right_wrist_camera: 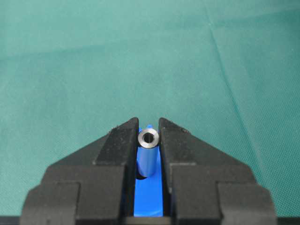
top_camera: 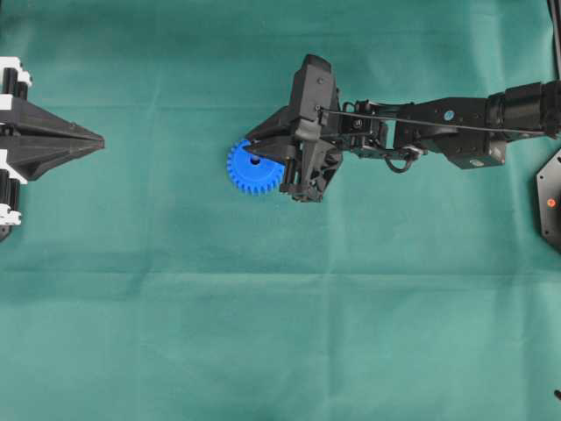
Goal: Insert the shaft placed at a random location into the center hole of the medium gear at another random location.
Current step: 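Align the held shaft vertically above the gear's center hole, then lower the shaft into the gear's center hole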
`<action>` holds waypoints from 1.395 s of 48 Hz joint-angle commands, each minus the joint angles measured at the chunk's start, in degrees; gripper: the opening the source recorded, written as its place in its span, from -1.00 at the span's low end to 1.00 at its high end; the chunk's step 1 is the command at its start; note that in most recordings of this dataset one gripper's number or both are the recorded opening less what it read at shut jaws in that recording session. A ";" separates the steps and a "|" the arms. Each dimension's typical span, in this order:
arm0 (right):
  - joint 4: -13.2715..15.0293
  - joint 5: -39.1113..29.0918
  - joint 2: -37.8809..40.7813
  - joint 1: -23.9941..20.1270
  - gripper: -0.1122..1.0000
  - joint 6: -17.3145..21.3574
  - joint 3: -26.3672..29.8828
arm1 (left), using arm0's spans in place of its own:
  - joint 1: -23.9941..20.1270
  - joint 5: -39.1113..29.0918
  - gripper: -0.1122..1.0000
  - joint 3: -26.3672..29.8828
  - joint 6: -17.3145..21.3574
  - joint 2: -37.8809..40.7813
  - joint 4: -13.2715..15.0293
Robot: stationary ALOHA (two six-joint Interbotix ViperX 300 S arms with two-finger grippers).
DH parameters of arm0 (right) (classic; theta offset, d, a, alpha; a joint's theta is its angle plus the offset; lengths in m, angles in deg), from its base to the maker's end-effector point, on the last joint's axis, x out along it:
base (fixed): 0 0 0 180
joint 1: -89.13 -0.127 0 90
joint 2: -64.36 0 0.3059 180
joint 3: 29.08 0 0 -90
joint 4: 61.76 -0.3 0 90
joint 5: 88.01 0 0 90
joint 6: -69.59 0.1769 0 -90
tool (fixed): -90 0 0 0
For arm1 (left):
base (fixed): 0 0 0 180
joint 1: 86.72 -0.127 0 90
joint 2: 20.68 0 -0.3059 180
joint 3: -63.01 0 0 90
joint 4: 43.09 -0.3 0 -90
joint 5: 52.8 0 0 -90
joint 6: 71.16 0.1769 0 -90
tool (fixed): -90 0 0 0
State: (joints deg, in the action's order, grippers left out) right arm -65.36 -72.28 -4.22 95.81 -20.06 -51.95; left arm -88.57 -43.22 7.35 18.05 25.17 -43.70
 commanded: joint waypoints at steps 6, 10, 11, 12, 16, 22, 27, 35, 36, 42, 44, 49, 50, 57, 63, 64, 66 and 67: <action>0.00 -1.05 -3.96 -0.09 -0.55 -0.35 0.88 | -0.09 0.26 -0.80 0.97 -0.09 0.35 -0.18; 0.09 -1.14 -4.75 -0.09 -0.55 -0.44 0.88 | -0.09 0.35 -0.80 0.97 -0.09 0.35 -0.18; 0.18 -1.14 -4.92 0.00 -0.55 -0.44 0.88 | -0.09 0.26 -0.80 0.97 -0.09 0.35 -0.18; 0.18 -1.14 -5.01 0.00 -0.55 -0.44 0.79 | -0.09 0.26 -0.80 0.97 -0.09 0.35 -0.18; 0.26 -1.14 -5.01 -0.09 -0.55 -0.53 0.88 | -0.09 0.35 -0.80 0.97 -0.09 0.35 -0.18; 0.18 -1.05 -5.01 0.00 -0.55 -0.44 0.88 | -0.09 0.35 -0.80 0.97 -0.09 0.35 -0.18; 0.18 -0.97 -4.92 0.00 -0.55 -0.44 0.79 | -0.09 0.35 -0.80 0.97 0.00 0.35 -0.18; 0.00 -0.88 -3.52 -0.09 -0.55 -0.26 0.97 | -0.09 0.26 -0.80 0.97 0.00 0.35 -0.18; 0.00 -0.88 -3.25 -0.09 -0.55 -0.18 1.05 | -0.09 0.26 -0.80 0.97 0.00 0.35 -0.18; -0.18 -0.70 -1.93 -0.35 -0.55 -0.09 1.23 | -0.09 0.35 -0.80 0.97 0.00 0.35 -0.18; -0.26 -0.44 -1.49 -0.44 -0.55 0.00 1.32 | -0.09 0.26 -0.80 0.97 0.00 0.44 -0.18; -0.53 0.35 -0.70 -0.62 -0.55 0.00 1.32 | -0.09 0.35 -0.80 0.97 0.00 0.35 -0.18; -0.62 0.35 -0.62 -0.62 -0.55 0.00 1.32 | -0.09 0.35 -0.80 0.97 0.00 0.44 -0.18; -1.05 0.35 -0.35 -0.70 -0.55 0.00 1.23 | -0.09 0.26 -0.80 0.88 0.00 0.44 -0.18; -1.14 0.35 -0.35 -0.70 -0.55 0.00 1.23 | -0.09 0.35 -0.80 0.97 -0.09 0.35 -0.18; -1.14 0.35 -0.35 -0.79 -0.55 0.00 1.23 | -0.09 0.26 -0.80 0.97 -0.09 0.44 -0.18; -1.14 0.35 -0.35 -0.79 -0.55 0.00 1.23 | -0.09 0.26 -0.80 0.97 -0.09 0.44 -0.18; -1.14 0.35 -0.35 -0.79 -0.55 0.00 1.23 | -0.09 0.35 -0.80 0.97 -0.09 0.44 -0.18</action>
State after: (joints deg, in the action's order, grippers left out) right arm -66.24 -72.81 -3.69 95.20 -20.06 -51.95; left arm -88.57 -43.22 7.35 18.05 25.17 -43.79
